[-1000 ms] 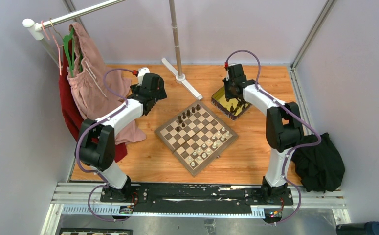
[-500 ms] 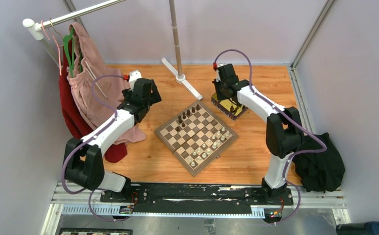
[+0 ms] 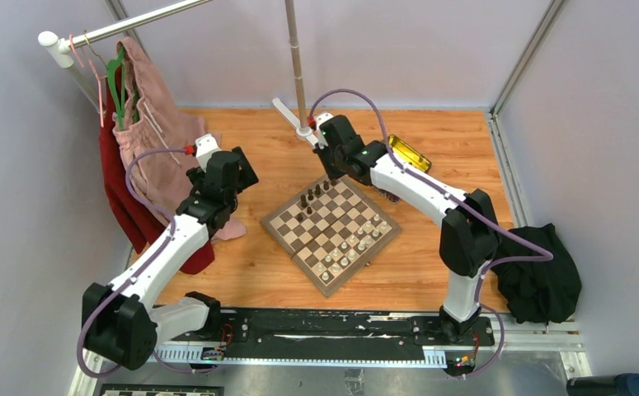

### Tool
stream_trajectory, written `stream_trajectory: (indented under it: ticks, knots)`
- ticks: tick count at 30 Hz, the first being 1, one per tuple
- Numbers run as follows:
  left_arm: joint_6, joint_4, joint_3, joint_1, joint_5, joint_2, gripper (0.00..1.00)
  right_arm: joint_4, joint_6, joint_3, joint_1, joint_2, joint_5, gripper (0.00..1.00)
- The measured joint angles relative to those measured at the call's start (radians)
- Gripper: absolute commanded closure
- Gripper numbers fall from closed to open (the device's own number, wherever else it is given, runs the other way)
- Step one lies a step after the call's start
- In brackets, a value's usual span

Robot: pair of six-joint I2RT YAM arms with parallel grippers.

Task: Set up the chess pieces on the board
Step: Place the chess piece on the chessboard.

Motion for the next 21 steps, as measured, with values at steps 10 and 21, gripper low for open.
stream_trajectory:
  ticks: [10,21]
  knots:
    - [-0.035,-0.044,-0.062,0.000,-0.022,-0.135,0.00,-0.021,-0.018,0.056,0.124,0.007,0.017,1.00]
    - [-0.050,-0.096,-0.082,0.000,-0.048,-0.267,0.00,-0.035,-0.027,0.141,0.245,0.077,0.024,1.00]
